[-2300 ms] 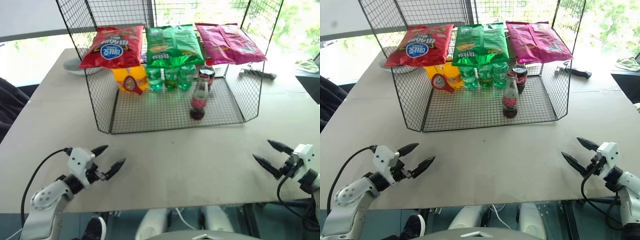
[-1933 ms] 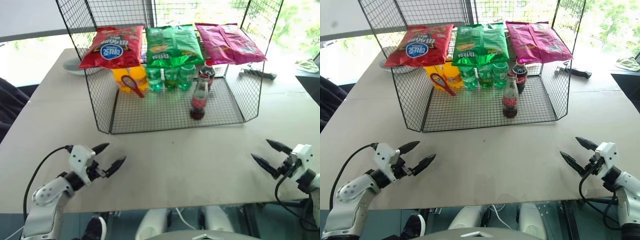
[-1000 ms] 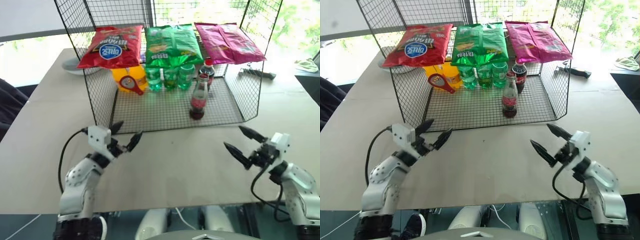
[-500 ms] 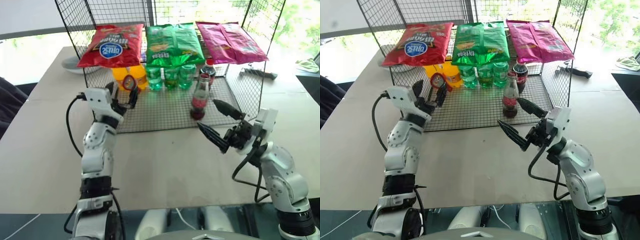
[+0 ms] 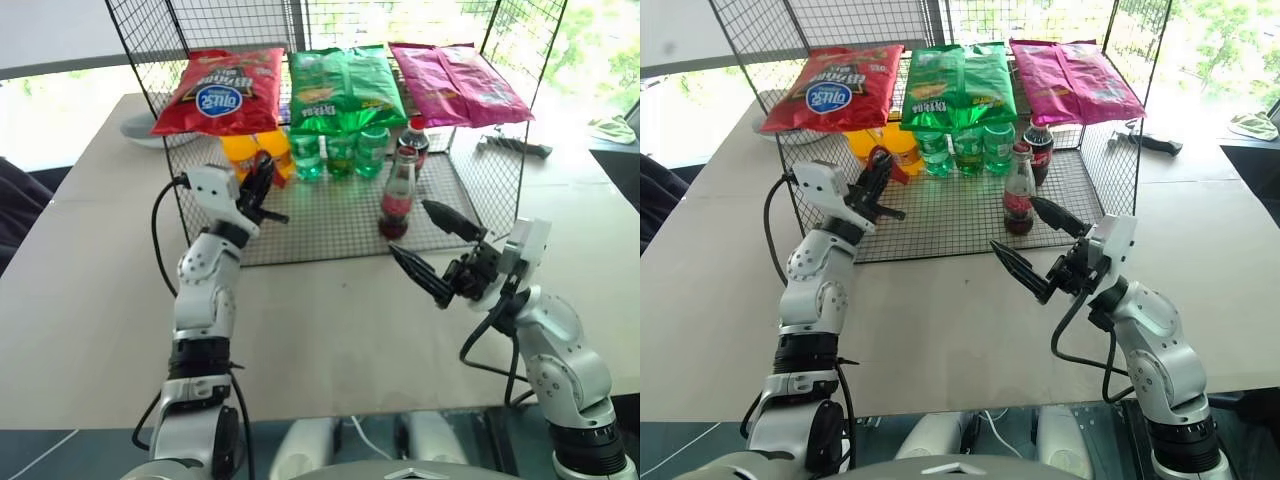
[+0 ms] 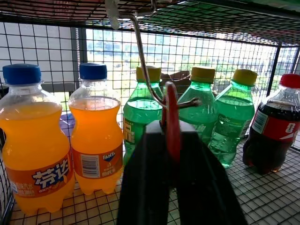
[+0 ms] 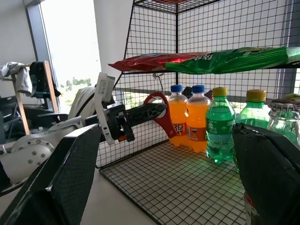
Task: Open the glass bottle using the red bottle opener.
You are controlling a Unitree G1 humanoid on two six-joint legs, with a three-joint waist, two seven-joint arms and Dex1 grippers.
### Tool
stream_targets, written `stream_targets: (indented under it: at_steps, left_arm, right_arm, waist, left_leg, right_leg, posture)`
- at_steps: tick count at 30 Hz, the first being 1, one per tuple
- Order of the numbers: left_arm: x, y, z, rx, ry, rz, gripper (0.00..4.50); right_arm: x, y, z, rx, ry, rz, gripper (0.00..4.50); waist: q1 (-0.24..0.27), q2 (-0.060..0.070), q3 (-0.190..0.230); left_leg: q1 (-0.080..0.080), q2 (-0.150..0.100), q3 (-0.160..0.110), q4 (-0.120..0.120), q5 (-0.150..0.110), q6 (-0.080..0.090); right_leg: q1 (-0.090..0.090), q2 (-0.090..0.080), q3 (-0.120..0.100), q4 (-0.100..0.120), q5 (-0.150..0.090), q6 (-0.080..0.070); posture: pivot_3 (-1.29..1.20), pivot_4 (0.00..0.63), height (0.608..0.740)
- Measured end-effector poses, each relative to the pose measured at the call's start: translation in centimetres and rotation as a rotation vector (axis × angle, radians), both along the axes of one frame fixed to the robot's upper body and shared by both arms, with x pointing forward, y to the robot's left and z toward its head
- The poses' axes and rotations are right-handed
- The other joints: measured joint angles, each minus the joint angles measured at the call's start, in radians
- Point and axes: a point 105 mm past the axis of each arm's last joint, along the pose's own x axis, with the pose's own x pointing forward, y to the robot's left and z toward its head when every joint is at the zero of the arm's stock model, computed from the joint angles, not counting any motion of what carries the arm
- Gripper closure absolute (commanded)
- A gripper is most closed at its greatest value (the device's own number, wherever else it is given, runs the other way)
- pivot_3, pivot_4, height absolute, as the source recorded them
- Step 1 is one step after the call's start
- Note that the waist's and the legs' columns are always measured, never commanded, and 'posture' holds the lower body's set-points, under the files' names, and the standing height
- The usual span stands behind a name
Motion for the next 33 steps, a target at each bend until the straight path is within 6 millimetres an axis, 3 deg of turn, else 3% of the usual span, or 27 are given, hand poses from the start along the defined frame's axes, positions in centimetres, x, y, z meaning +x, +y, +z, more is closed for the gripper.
stream_targets:
  at_steps: [8,18,33]
  left_arm:
    - [-0.8,0.1,0.8,-0.155,0.012,-0.035,4.46]
    - [-2.3,-1.2,2.6,-0.525,0.039,-0.223,4.46]
    - [-3.1,-0.5,1.1,-0.760,0.143,-0.324,4.46]
  right_arm:
    - [0.0,0.0,0.0,0.001,-0.004,-0.003,0.00]
    - [0.3,0.0,0.1,-0.003,-0.019,-0.006,0.00]
    - [0.9,0.1,0.1,-0.015,-0.022,0.005,0.00]
  waist:
    - [0.000,0.000,0.000]
    - [-0.001,-0.002,-0.001]
    - [0.000,-0.002,-0.001]
  left_leg:
    - [-0.002,0.000,0.000,0.001,0.000,0.000]
    - [-0.007,0.000,0.000,0.004,0.000,0.000]
    - [-0.007,0.000,0.000,0.005,0.000,0.000]
  right_leg:
    - [-0.001,-0.001,0.000,0.001,0.000,0.000]
    - [-0.007,0.000,0.000,0.004,0.000,0.000]
    - [-0.007,0.001,0.000,0.004,0.000,0.000]
  posture:
    - [0.00,0.150,0.740]
    - [0.00,0.150,0.740]
    - [0.00,0.150,0.740]
